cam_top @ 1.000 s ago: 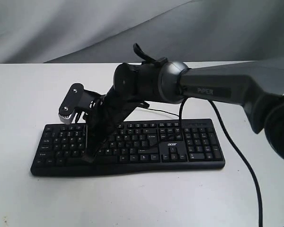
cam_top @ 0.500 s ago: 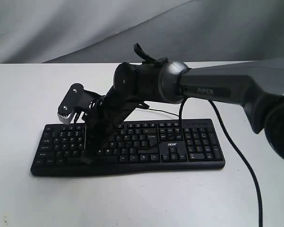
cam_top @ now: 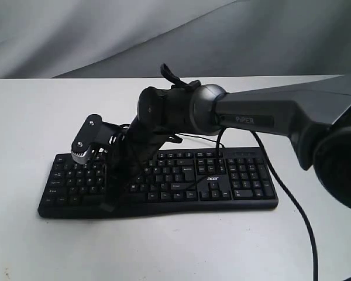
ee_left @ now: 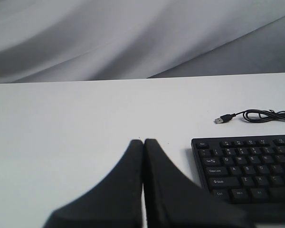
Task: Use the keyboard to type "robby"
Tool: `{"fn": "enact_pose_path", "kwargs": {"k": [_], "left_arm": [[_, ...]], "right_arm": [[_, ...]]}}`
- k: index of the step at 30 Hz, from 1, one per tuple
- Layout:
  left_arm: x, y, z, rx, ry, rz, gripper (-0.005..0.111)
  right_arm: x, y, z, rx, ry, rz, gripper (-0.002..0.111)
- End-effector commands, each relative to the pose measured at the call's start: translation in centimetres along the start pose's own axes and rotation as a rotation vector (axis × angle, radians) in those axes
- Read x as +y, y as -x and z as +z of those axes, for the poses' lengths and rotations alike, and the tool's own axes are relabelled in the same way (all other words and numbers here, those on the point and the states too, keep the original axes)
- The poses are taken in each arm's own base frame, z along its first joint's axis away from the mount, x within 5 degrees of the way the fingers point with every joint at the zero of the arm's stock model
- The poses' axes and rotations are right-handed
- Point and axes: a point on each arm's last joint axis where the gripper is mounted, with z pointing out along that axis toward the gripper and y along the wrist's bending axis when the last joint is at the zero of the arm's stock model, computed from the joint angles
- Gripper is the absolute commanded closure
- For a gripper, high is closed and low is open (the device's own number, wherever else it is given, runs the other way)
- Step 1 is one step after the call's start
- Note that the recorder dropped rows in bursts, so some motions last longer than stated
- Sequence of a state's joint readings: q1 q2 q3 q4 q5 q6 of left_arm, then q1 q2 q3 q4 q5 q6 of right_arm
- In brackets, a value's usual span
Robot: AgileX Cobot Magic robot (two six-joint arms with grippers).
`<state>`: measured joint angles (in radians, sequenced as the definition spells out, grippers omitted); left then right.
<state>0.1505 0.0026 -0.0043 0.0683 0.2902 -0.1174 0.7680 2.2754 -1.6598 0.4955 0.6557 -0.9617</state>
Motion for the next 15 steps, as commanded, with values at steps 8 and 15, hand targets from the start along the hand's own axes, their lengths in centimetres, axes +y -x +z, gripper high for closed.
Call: {"fn": "enact_pose_path", "kwargs": {"k": [8,15], "left_arm": [[-0.01,-0.09,0.02,-0.003,-0.001,-0.012,0.106],[-0.01,-0.09,0.02,-0.003,-0.001,-0.012,0.106]], "right_arm": [[0.02,0.18,-0.12,-0.005,0.004,-0.004,0.108],[0.13,0.09,-0.08,0.004,0.016,-0.003,0.108]]}}
